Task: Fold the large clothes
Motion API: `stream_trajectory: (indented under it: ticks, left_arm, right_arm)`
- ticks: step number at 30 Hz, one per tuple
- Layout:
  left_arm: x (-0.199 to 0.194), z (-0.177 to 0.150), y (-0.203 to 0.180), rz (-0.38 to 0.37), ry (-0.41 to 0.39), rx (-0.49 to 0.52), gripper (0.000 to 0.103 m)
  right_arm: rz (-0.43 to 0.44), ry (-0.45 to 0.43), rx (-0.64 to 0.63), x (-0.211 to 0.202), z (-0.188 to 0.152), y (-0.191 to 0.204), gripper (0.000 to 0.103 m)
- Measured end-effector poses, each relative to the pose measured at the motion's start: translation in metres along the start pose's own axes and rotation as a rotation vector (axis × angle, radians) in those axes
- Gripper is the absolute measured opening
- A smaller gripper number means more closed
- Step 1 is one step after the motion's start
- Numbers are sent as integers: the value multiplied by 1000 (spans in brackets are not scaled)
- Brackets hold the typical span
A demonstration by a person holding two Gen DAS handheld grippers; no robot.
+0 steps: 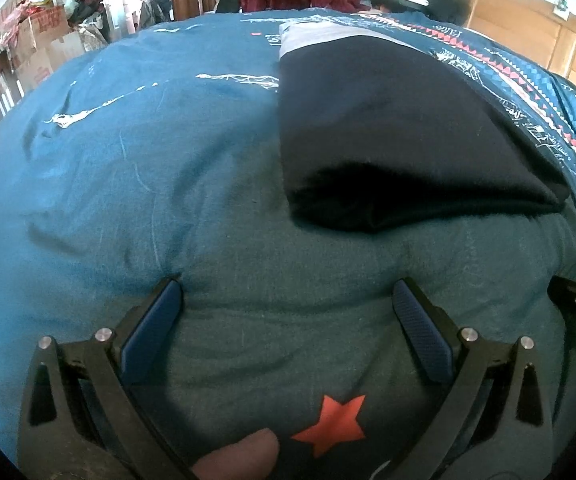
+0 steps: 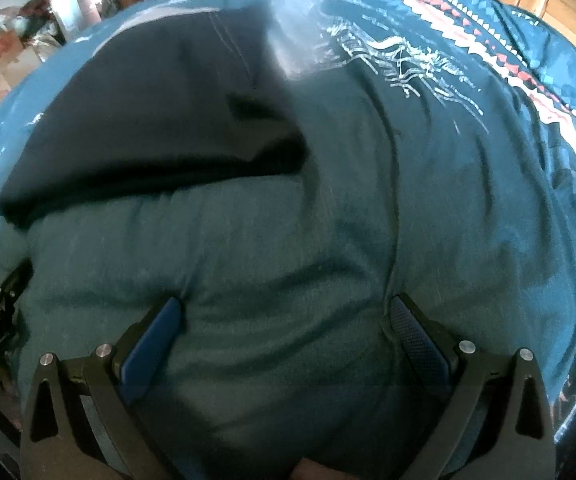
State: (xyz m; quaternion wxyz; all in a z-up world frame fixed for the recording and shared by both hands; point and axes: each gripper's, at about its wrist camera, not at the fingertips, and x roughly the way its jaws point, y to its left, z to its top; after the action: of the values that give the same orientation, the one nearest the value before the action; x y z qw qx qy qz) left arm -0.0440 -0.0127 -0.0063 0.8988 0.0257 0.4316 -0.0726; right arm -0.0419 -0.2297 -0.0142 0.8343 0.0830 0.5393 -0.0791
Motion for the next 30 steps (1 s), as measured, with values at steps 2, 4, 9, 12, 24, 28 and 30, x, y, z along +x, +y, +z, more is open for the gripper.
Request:
stream_trajectory:
  ticks: [2,4,9,12,24,28,30]
  left_arm:
    - [0,1,0,1,4,1,103]
    - [0,0,-1,10,2,7,103]
    - [1,2,-2,15,10,9,103]
    - [1,3,-1,13,15,11,103]
    - [3,1,1,0,11,9,103]
    - [2,-1,3,-4,8,6,103]
    - [2,-1,3,-3,6,7,103]
  right_arm:
    - [2,24,-4,3,7,-2,103]
    - [9,25,-3,4,11,-4,103]
    - [11,-10,-10,7,15,-7,103]
    - [11,-25,-15,7,12,-6,103]
    - [12,-111,-19,-4,-18,0,103]
    - [7,-137,-22,-3,-23,1,103]
    - [2,-145,-21,-5,-25,2,103]
